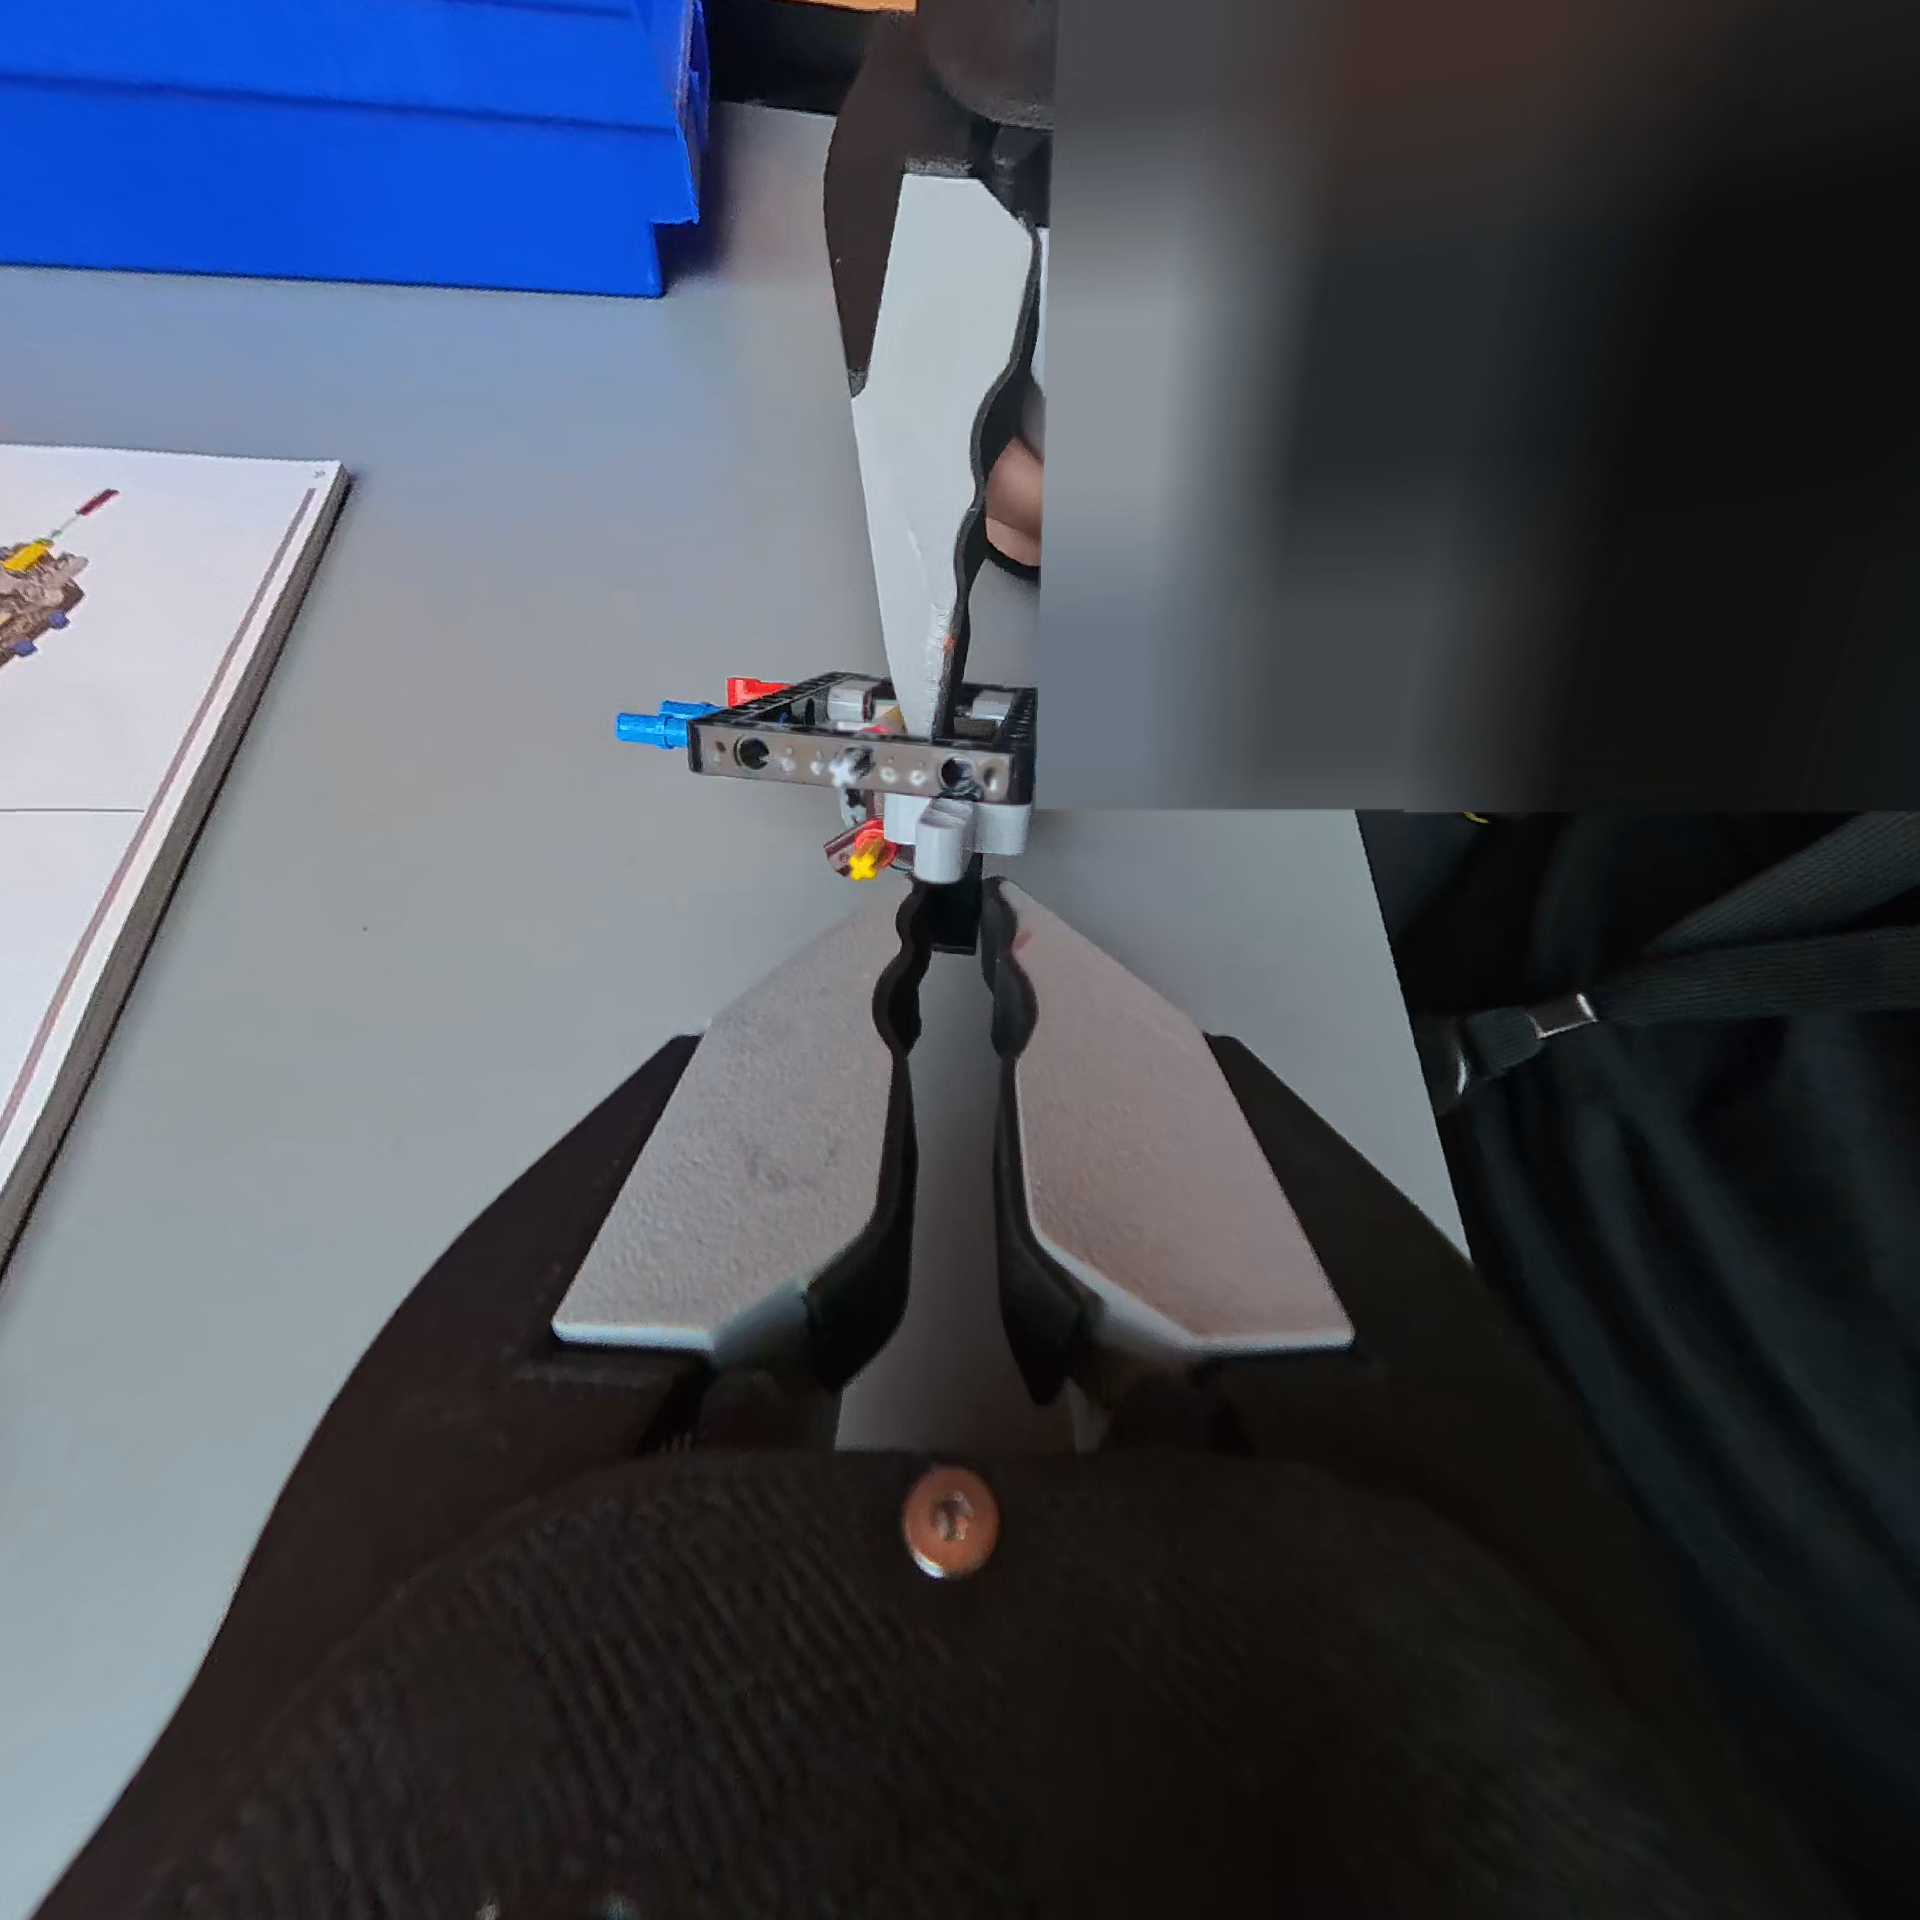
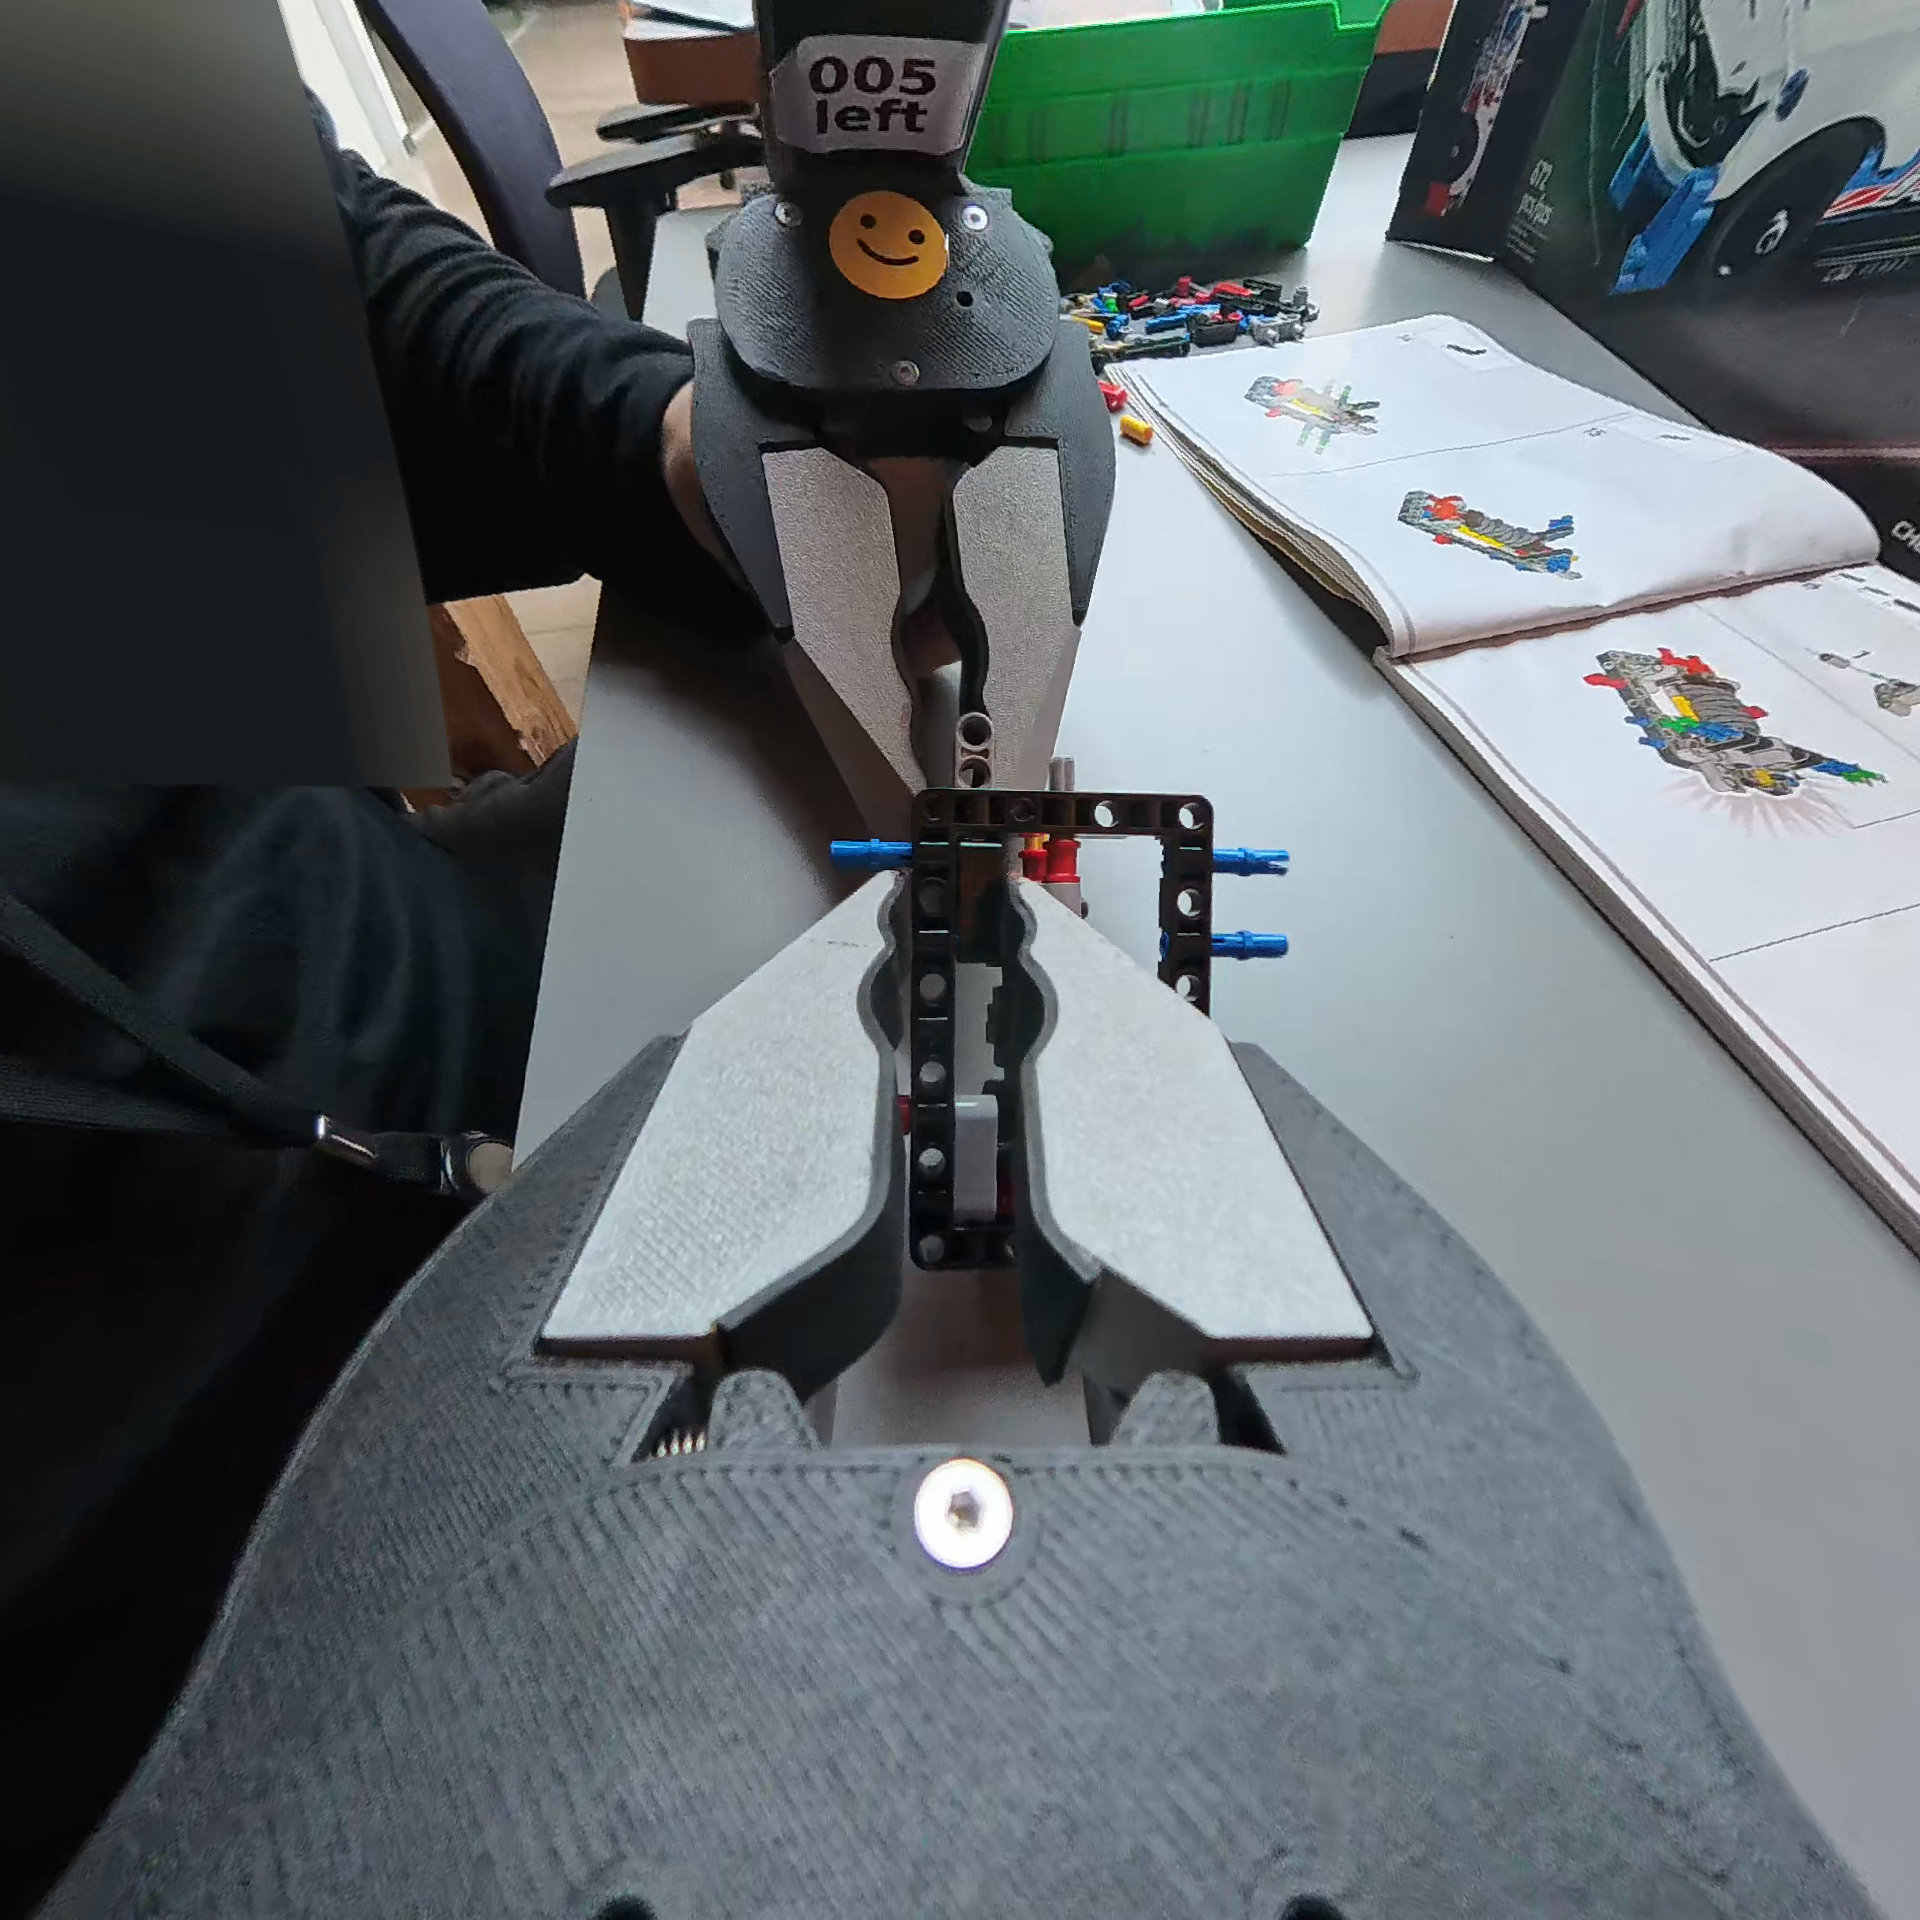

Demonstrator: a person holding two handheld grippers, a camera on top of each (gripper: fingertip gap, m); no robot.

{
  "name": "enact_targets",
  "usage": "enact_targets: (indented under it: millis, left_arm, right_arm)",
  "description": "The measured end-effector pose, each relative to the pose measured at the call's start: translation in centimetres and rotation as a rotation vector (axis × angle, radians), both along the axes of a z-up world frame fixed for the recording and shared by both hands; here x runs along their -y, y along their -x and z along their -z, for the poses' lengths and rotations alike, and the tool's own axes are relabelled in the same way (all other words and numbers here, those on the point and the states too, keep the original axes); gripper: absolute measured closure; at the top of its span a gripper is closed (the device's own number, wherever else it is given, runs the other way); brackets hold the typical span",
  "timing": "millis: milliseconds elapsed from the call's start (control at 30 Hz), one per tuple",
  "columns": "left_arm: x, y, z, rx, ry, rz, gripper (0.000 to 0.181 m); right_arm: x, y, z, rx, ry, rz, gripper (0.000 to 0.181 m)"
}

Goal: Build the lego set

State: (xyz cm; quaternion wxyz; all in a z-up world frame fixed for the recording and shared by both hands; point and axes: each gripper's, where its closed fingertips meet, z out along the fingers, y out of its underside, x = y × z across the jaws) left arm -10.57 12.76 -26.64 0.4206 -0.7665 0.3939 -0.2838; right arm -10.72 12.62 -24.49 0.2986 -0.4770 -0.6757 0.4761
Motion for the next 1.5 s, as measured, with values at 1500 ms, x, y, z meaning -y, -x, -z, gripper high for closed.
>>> enact_targets:
  millis: [1500]
  left_arm:
    - [0.9, 0.3, -3.6, 0.437, 0.131, -0.204, 0.148]
  right_arm:
    - [0.6, 0.8, -1.0, -0.059, 0.115, -0.006, 0.169]
